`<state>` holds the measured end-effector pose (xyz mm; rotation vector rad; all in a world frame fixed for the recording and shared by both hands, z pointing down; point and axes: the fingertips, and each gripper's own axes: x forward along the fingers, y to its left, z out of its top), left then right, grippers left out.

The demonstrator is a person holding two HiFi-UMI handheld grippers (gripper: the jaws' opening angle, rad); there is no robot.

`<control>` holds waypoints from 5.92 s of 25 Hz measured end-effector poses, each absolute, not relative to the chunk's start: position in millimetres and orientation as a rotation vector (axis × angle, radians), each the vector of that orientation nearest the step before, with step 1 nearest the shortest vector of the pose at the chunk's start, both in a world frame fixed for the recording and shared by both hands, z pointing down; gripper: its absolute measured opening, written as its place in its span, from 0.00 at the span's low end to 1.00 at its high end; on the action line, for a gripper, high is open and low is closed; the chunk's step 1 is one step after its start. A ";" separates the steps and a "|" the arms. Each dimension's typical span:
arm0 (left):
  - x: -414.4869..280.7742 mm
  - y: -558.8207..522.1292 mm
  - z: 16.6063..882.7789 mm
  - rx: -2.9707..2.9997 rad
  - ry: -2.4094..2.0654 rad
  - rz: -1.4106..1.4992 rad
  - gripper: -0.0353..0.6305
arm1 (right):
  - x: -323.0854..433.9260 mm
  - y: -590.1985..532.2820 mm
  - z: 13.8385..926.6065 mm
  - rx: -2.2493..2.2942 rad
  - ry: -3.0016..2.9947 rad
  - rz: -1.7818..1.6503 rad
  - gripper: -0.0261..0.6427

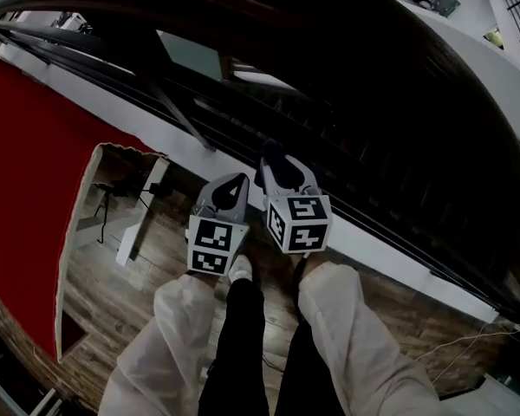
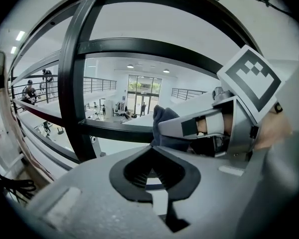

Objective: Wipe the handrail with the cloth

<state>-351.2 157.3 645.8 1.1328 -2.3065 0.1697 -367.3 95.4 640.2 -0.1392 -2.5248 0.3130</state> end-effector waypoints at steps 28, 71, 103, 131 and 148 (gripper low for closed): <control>-225.0 7.9 641.9 1.382 -2.161 0.234 0.05 | -223.8 -44.4 635.8 0.052 -2.559 0.401 0.17; -31.3 -196.7 632.8 1.717 -1.922 0.332 0.05 | -11.4 -248.9 633.3 0.437 -2.559 0.470 0.17; 130.4 -360.7 638.7 1.901 -1.770 0.355 0.05 | 162.2 -409.4 633.7 0.648 -2.524 0.459 0.18; 238.6 -474.0 620.4 2.068 -1.624 0.349 0.05 | 292.2 -534.3 634.9 0.900 -2.451 0.465 0.18; 277.6 -503.5 611.4 2.127 -1.571 0.368 0.05 | 386.2 -612.6 638.9 1.143 -2.356 0.584 0.18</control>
